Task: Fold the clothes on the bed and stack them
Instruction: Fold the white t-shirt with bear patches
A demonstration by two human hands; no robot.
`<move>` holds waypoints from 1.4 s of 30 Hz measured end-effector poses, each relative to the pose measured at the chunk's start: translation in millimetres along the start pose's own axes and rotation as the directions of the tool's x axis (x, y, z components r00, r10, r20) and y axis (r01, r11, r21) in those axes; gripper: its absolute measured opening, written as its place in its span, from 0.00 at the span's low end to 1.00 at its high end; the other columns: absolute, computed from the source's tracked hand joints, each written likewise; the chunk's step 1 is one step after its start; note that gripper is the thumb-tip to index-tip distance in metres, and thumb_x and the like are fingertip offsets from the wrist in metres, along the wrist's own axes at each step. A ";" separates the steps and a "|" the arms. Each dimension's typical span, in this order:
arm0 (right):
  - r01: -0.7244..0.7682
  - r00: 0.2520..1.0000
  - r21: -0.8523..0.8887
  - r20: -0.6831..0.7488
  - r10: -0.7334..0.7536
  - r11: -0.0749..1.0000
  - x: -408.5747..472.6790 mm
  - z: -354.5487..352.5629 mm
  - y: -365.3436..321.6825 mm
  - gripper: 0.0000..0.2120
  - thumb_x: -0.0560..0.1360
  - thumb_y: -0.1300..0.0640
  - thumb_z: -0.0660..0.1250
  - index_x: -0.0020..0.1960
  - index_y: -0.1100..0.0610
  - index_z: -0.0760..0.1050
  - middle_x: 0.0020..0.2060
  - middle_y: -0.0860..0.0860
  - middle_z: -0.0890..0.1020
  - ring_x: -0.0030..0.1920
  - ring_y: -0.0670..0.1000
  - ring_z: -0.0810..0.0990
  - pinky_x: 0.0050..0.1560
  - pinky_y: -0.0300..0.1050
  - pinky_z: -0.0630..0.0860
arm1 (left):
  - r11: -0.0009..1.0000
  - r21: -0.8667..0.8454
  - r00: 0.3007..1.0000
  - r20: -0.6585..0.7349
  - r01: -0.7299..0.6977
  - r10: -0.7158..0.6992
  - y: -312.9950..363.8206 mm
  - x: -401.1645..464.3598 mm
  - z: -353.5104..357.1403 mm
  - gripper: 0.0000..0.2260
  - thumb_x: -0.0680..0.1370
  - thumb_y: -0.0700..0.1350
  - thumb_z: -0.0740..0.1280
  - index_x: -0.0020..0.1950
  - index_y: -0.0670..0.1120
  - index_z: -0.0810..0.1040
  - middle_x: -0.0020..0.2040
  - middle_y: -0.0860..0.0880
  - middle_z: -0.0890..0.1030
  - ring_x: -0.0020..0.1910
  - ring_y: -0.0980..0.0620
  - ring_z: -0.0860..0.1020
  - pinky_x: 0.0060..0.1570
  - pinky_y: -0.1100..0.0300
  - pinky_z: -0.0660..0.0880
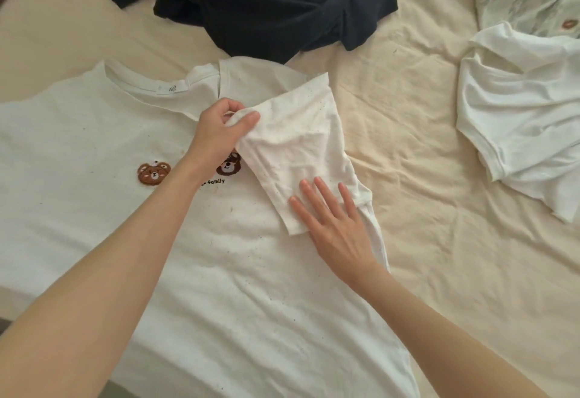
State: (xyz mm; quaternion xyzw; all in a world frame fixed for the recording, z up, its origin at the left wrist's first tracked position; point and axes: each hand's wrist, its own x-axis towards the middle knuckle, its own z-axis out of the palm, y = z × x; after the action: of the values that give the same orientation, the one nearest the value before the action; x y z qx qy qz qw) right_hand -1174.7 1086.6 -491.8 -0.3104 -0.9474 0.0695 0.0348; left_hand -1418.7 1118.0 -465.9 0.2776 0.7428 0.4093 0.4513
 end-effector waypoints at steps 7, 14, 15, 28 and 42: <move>0.069 0.982 0.117 0.168 -0.089 0.991 -11.9 -5.3 0.9 0.20 0.77 0.51 0.60 0.66 0.56 0.74 0.67 0.58 0.72 0.68 0.60 0.69 0.64 0.64 0.68 | 0.949 0.314 0.980 -0.188 0.000 0.062 -17.4 -0.3 -6.2 0.06 0.78 0.48 0.64 0.49 0.46 0.74 0.50 0.51 0.78 0.54 0.51 0.76 0.50 0.60 0.69; -0.034 0.992 0.138 0.122 0.017 0.990 11.5 -5.9 -7.1 0.23 0.80 0.50 0.54 0.72 0.57 0.67 0.72 0.58 0.66 0.73 0.59 0.63 0.72 0.61 0.57 | 0.269 0.901 0.842 0.166 -0.342 0.513 -23.5 -31.8 31.2 0.22 0.81 0.47 0.55 0.75 0.48 0.59 0.74 0.40 0.61 0.73 0.38 0.58 0.68 0.40 0.57; -0.068 0.989 0.130 0.142 0.050 0.989 18.3 -4.7 -6.2 0.23 0.80 0.50 0.53 0.72 0.58 0.65 0.73 0.58 0.64 0.73 0.59 0.61 0.73 0.61 0.55 | 0.209 0.885 0.832 0.278 -0.416 0.480 -27.9 -34.0 40.8 0.22 0.81 0.48 0.54 0.76 0.49 0.57 0.76 0.42 0.57 0.75 0.39 0.54 0.70 0.39 0.52; -0.237 0.806 -0.049 0.548 0.224 0.970 -39.9 -18.4 -24.9 0.28 0.81 0.44 0.45 0.78 0.52 0.44 0.77 0.52 0.44 0.77 0.55 0.42 0.74 0.54 0.39 | 0.260 0.923 0.957 0.291 -0.285 0.016 -79.6 -110.1 -22.4 0.23 0.83 0.50 0.48 0.77 0.51 0.49 0.78 0.48 0.45 0.77 0.48 0.43 0.73 0.47 0.42; 0.055 0.888 0.257 0.429 -0.165 0.965 51.9 -53.7 -226.9 0.26 0.81 0.46 0.53 0.76 0.54 0.56 0.75 0.53 0.59 0.76 0.54 0.55 0.74 0.51 0.47 | 0.856 -0.414 0.670 -0.544 0.310 -0.505 -120.8 -211.9 -239.6 0.10 0.80 0.42 0.60 0.61 0.43 0.73 0.54 0.46 0.77 0.49 0.50 0.76 0.52 0.56 0.74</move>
State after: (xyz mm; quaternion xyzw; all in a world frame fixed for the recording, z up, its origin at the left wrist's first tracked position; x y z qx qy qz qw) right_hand -1343.0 942.3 -402.8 -0.2253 -0.9310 0.2494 -0.1427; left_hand -1546.0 805.0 -414.0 -0.1210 0.8259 0.4687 0.2889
